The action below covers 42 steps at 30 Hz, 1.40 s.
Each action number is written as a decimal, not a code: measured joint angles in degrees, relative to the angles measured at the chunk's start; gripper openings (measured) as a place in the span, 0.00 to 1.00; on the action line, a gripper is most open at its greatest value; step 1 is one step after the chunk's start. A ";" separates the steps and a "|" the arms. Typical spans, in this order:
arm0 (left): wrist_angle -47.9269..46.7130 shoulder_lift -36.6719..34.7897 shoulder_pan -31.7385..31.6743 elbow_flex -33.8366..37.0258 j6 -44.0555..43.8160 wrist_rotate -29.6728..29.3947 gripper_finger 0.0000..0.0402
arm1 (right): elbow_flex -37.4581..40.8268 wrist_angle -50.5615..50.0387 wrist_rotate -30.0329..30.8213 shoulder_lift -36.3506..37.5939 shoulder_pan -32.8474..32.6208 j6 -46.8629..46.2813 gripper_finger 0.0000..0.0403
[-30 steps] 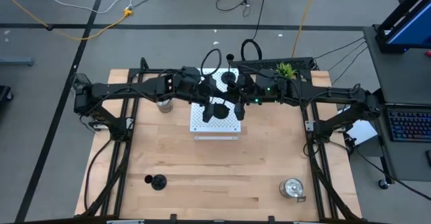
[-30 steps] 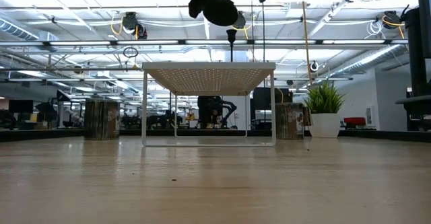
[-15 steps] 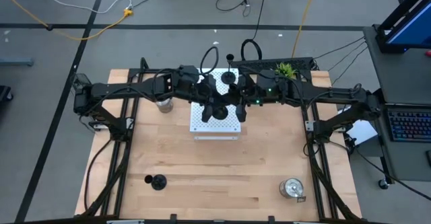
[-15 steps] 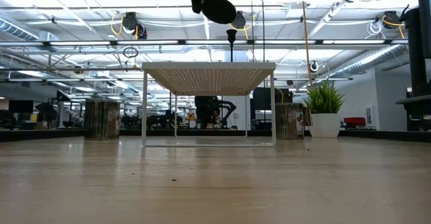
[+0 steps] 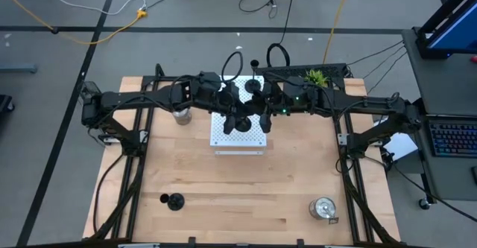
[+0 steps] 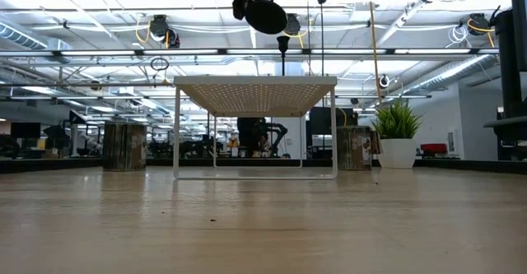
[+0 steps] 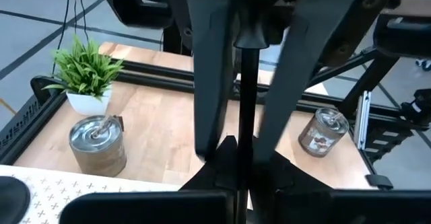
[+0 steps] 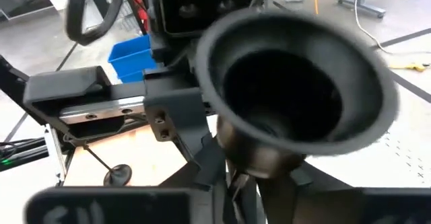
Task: Pick & Place candle stick holders
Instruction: Put the right black candle holder on the shelf
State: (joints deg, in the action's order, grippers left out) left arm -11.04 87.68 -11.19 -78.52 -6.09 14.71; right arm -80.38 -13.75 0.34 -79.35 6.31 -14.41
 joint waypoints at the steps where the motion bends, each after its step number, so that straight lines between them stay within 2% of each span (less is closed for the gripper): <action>1: -0.46 0.00 -0.06 0.00 0.00 0.02 0.03 | 0.00 0.31 -0.10 0.02 0.00 0.14 0.20; 9: -2.81 -0.02 -0.47 0.00 0.51 0.07 0.03 | 0.02 0.87 -0.24 0.09 0.09 1.67 0.38; 15: -4.78 -0.02 -0.47 0.00 1.14 -0.24 0.03 | 0.02 0.00 -0.07 1.02 0.67 3.96 0.45; 34: -7.52 -0.04 -3.52 0.00 2.73 -2.84 0.03 | 0.02 -6.25 3.27 7.11 4.67 5.07 0.43; 42: -7.46 -0.52 -10.27 0.00 4.53 -5.20 0.03 | 0.02 -15.99 12.70 9.21 4.61 5.68 0.40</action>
State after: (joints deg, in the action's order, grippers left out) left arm -18.50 87.15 -21.46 -78.52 -1.56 9.51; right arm -80.36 -29.75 13.05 -70.14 10.92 -8.73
